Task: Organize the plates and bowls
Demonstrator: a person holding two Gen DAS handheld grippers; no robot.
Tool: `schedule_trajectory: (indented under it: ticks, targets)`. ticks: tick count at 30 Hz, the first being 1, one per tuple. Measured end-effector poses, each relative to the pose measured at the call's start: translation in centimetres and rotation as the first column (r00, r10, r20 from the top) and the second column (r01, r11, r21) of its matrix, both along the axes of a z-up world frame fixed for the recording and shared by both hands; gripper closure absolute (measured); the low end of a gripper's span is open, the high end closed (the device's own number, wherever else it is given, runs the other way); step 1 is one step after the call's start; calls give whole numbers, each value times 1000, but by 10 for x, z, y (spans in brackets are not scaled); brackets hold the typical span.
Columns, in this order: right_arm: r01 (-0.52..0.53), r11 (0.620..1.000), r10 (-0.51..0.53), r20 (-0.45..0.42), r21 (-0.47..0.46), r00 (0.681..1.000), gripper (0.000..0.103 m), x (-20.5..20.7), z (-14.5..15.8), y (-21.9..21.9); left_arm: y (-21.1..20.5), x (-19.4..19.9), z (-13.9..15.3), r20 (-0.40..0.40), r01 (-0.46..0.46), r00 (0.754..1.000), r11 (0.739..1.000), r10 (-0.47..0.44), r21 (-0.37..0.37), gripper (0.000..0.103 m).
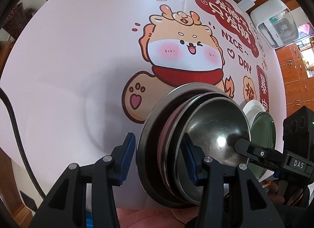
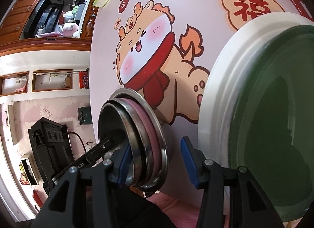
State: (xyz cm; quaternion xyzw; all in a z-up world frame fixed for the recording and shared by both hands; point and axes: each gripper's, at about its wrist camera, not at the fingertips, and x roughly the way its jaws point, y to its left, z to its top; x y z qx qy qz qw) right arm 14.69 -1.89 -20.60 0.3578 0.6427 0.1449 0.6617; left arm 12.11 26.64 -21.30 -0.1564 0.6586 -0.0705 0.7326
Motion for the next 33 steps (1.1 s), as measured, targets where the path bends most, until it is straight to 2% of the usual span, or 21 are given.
schedule_trajectory:
  ticks: [4, 12, 21, 33]
  targets:
    - [-4, 1000, 4, -1, 4, 1000, 54, 3, 0, -1, 1, 2, -1, -5, -1, 1000, 1000, 1, -4, 57]
    - [-17, 999, 17, 15, 28, 1000, 67, 6, 2, 2, -2, 6, -2, -7, -5, 1000, 1000, 5, -19, 60]
    - [-23, 999, 23, 16, 28, 1000, 69, 6, 2, 4, -3, 5, 0, -1, 4, 1000, 1000, -4, -3, 61]
    - [-15, 999, 11, 79, 40, 997, 72, -8, 12, 6, 5, -13, 17, 73, 0, 997, 1000, 0, -9, 62]
